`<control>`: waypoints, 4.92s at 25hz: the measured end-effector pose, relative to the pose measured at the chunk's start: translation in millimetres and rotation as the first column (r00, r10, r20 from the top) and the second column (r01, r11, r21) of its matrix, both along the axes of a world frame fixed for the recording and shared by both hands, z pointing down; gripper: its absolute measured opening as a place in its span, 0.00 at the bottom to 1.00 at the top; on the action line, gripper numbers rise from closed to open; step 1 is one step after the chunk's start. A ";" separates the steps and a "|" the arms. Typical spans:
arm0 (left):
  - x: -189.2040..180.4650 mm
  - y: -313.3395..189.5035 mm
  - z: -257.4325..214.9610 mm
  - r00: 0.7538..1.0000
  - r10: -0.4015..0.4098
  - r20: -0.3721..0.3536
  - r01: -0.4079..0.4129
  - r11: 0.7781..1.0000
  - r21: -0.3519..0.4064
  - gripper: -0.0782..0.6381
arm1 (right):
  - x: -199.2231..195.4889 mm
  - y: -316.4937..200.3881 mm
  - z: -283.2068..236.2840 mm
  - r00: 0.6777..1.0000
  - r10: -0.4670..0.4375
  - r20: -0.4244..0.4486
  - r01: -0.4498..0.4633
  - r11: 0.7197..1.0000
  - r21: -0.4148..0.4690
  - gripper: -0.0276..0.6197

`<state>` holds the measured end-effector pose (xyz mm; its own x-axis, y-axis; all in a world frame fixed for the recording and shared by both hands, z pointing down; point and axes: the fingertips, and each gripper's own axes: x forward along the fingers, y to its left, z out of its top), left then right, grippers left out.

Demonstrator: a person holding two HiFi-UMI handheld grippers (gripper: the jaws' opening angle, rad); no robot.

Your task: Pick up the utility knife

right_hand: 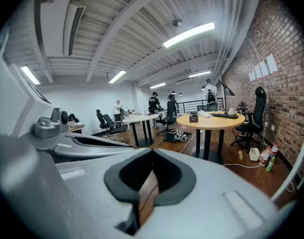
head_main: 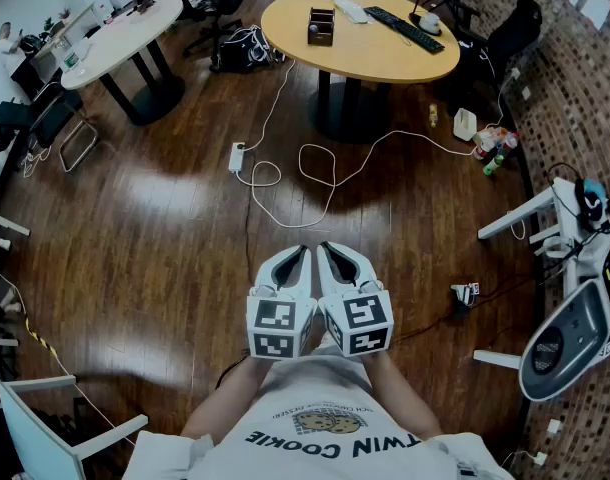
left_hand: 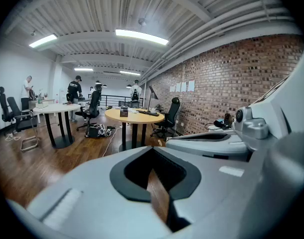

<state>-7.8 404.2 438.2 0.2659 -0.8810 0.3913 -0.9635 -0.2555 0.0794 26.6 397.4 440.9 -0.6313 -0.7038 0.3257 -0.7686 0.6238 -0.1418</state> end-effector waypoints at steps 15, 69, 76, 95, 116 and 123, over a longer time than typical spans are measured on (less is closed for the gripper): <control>61.4 -42.6 -7.5 0.999 0.001 0.041 -0.003 0.999 0.045 0.12 | 65.0 -44.8 -5.2 1.000 0.002 0.031 -0.003 0.999 0.035 0.05; -88.6 -504.6 36.2 0.989 0.128 -0.077 -0.129 0.992 -0.005 0.12 | -91.7 -499.3 28.6 0.997 0.072 -0.037 -0.073 0.997 -0.009 0.05; -63.5 -589.3 31.5 0.995 0.075 -0.070 -0.076 0.997 -0.011 0.12 | -63.5 -584.6 23.0 0.999 0.013 -0.040 -0.013 1.000 -0.016 0.05; -49.1 -737.1 6.9 0.974 0.083 0.213 -0.100 0.993 0.070 0.12 | -37.7 -710.1 21.5 0.999 -0.043 0.019 0.044 0.999 -0.028 0.05; -96.3 -888.9 84.6 0.676 0.460 0.575 -0.512 0.855 -0.082 0.28 | -69.6 -845.4 52.4 0.978 0.209 -0.018 -0.209 0.976 -0.058 0.05; -93.8 -908.3 111.7 0.484 0.556 0.676 -0.628 0.758 -0.174 0.29 | -70.5 -857.4 58.0 0.959 0.284 -0.022 -0.285 0.956 -0.065 0.05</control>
<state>-101.6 -504.1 549.9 0.4438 -0.6536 0.6131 -0.3539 -0.7564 -0.5502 -43.9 -460.0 498.9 -0.4042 -0.8300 0.3843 -0.9147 0.3689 -0.1653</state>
